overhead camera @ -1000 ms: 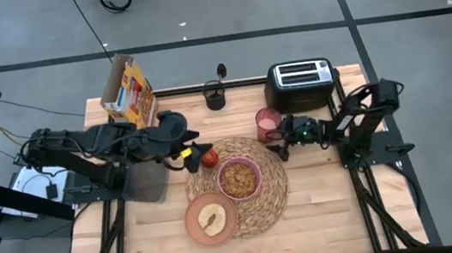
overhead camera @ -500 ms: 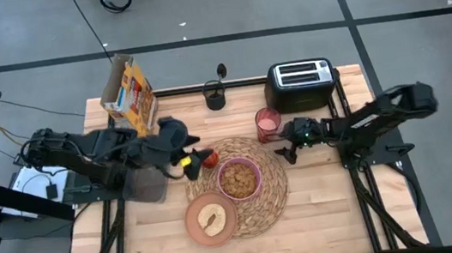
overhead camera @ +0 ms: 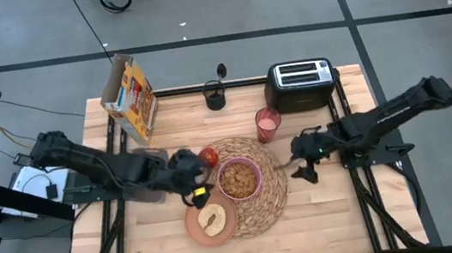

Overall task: Arrange a breakfast setting
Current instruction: Put the spoon on the right side of the pink bowl on the brown placemat

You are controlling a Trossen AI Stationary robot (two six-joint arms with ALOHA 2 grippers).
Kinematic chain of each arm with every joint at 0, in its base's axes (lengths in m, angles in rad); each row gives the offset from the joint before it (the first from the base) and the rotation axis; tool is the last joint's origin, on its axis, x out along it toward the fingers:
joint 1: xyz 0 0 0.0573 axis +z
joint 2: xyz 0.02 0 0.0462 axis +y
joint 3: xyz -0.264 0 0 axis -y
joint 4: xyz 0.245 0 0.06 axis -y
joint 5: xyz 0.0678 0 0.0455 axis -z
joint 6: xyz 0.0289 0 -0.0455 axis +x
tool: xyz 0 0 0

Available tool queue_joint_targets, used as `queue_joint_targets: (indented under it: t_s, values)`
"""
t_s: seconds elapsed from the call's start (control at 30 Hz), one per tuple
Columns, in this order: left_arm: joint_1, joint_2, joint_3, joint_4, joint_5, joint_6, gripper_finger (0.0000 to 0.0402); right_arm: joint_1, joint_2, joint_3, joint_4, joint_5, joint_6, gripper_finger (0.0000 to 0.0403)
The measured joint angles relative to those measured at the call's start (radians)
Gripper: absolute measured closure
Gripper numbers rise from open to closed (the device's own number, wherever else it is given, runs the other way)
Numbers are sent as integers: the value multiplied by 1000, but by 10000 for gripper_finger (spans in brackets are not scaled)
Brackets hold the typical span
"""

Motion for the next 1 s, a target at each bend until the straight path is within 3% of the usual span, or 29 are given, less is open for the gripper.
queue_joint_targets:
  t_s: [0.1,0.2,0.4,0.63,0.83,1.0]
  values:
    - [13,-2,-99,92,2,-31,108,124,51,139,-56,72,94,50]
    - [19,-5,-106,169,-14,-26,108,206,133,325,-171,139,168,55]
    - [26,-67,-20,97,-35,97,108,187,318,729,-298,221,171,62]
    - [41,-231,2,178,-138,239,108,-110,453,1002,-317,240,115,73]
    - [29,-278,1,263,-243,259,108,-452,544,1038,-274,202,-62,86]
    - [-4,-271,1,351,-247,308,109,-638,663,1038,-132,176,-267,97]
